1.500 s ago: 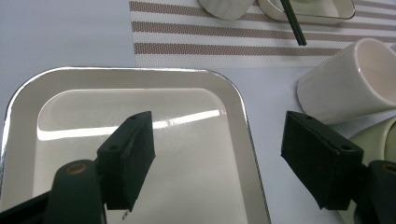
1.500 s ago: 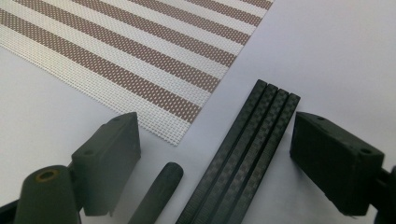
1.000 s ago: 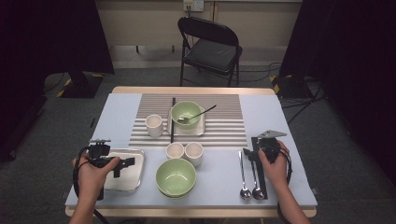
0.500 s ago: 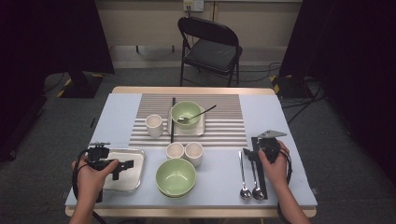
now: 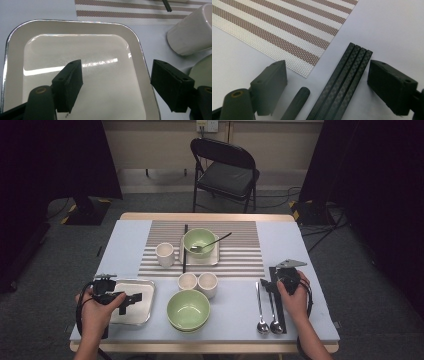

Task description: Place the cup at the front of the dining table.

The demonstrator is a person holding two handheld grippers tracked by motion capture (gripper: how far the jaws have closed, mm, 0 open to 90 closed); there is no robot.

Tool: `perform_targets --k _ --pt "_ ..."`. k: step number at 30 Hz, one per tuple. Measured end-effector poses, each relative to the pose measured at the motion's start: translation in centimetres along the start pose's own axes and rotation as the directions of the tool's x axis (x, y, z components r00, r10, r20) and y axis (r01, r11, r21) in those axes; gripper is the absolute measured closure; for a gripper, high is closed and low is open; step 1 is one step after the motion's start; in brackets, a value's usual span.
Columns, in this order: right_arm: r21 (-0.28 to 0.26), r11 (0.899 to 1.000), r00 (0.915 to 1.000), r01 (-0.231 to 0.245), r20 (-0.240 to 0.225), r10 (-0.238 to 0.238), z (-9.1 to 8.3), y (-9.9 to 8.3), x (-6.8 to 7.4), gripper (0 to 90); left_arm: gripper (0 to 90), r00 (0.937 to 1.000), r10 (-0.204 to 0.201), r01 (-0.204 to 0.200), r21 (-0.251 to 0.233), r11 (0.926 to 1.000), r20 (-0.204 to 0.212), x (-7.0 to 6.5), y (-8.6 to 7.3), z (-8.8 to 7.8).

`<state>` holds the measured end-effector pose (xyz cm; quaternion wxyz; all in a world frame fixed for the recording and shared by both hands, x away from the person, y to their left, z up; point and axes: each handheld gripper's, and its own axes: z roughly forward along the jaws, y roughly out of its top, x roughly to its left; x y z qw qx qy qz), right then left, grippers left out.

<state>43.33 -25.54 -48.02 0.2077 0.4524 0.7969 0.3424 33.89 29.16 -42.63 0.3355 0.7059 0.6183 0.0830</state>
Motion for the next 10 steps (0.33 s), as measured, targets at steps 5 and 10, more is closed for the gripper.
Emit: perform_targets --k 5,10 --pt "0.000 1.000 1.0000 0.000 0.000 0.000 0.00 0.00 -0.01 15.1 25.6 0.9999 0.013 -0.013 0.005 0.9999 -0.005 0.01 -0.21 0.07" --pt "0.001 1.000 1.0000 -0.001 -0.001 0.001 0.00 0.01 -0.02 15.1 25.6 0.9998 0.021 -0.021 0.006 0.9998 -0.004 -0.03 -0.49 0.16"
